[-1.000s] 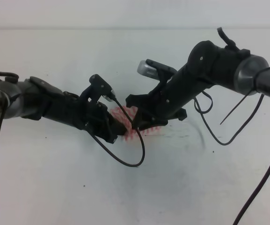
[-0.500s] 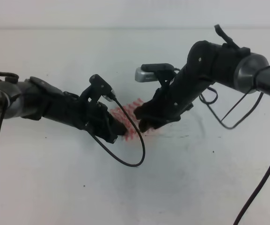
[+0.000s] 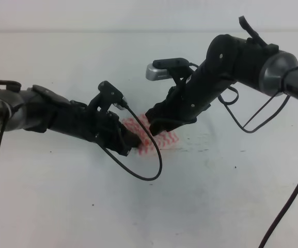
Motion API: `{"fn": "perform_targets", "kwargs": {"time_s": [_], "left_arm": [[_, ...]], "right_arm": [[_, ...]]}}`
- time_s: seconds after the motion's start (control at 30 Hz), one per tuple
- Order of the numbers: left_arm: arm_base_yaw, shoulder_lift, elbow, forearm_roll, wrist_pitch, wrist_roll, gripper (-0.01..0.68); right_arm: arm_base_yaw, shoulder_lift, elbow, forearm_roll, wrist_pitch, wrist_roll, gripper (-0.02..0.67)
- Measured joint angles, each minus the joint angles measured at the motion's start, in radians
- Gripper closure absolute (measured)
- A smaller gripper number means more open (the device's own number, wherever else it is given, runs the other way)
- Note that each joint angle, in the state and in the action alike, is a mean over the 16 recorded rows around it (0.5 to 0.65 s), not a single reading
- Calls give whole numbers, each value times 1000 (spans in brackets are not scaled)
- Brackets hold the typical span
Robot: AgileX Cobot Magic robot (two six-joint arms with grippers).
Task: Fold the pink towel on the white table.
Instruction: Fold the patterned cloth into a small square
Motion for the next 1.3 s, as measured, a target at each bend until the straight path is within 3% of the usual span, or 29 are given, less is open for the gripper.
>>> {"fn": "perform_targets", "kwargs": {"time_s": [0.27,0.67,1.3], "left_arm": [[0,0,-1,-23,-1,7,673],[0,0,-1,-26,1,8,673],[0,1,-1,-26,4,9,673]], "right_arm": [[0,-2,-1,33,1,3,333],[15,-4,-1,62,1,-41,255],[45,-6,-1,-89,-4,-186,230]]}}
